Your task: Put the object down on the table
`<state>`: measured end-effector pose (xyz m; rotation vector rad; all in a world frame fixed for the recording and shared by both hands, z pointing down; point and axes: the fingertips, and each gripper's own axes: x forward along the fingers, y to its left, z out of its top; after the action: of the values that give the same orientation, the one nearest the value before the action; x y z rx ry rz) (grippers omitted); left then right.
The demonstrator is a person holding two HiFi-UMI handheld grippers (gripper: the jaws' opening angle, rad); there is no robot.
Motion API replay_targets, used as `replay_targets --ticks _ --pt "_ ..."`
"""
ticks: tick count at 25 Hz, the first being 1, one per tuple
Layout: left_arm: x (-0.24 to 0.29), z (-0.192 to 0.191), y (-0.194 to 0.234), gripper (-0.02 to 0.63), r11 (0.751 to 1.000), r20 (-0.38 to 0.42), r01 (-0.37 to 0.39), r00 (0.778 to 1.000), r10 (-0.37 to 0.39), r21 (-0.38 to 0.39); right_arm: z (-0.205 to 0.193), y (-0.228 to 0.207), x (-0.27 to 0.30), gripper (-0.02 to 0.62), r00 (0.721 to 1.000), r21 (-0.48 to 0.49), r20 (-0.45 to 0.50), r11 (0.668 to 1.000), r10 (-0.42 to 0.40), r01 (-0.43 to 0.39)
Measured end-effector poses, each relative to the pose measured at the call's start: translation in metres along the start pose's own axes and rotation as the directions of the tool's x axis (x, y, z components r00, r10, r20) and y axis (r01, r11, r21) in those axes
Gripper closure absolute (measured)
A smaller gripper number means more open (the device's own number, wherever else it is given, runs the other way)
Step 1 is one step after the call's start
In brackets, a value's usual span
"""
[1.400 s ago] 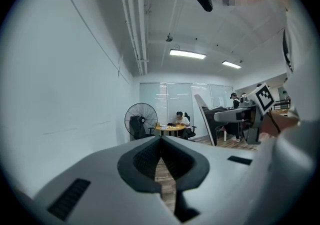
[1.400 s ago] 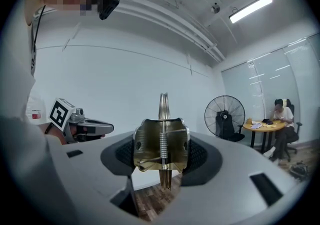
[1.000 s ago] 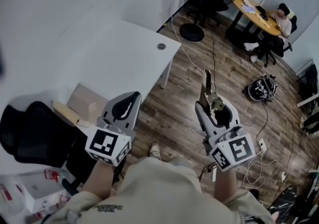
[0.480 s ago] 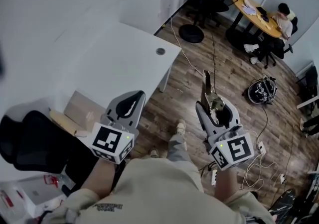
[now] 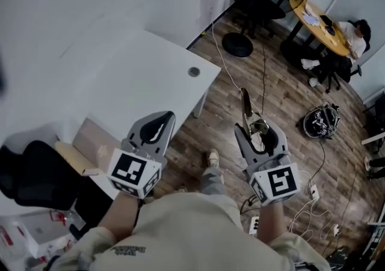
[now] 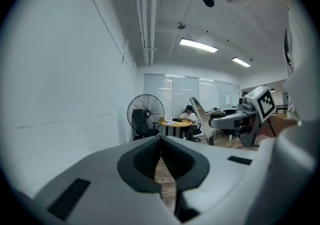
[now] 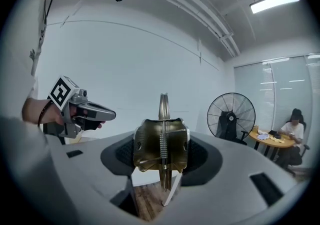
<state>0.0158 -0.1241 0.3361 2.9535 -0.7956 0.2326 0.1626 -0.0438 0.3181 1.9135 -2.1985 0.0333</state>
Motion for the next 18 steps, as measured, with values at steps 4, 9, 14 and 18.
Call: replay_targets --ticks 4,9,14,18 --pt "0.033 0.004 0.013 0.584 0.999 -0.018 -0.041 0.999 0.041 -0.005 -0.007 -0.032 0.033 0.371 0.999 -0.01 -0.017 0.999 0.041 -0.041" --pt "0.077 0.007 0.033 0.584 0.995 -0.039 -0.099 0.994 0.099 -0.012 -0.013 -0.07 0.08 0.37 0.995 -0.034 -0.036 0.995 0.097 -0.099" --pt "0.126 0.014 0.049 0.584 0.986 -0.072 -0.164 0.984 0.162 -0.025 -0.012 -0.109 0.131 0.37 0.981 -0.029 -0.048 0.981 0.189 -0.19" --pt "0.157 0.015 0.058 0.584 0.976 -0.094 -0.216 0.973 0.212 -0.03 -0.016 -0.133 0.167 0.37 0.965 -0.062 -0.068 0.964 0.254 -0.258"
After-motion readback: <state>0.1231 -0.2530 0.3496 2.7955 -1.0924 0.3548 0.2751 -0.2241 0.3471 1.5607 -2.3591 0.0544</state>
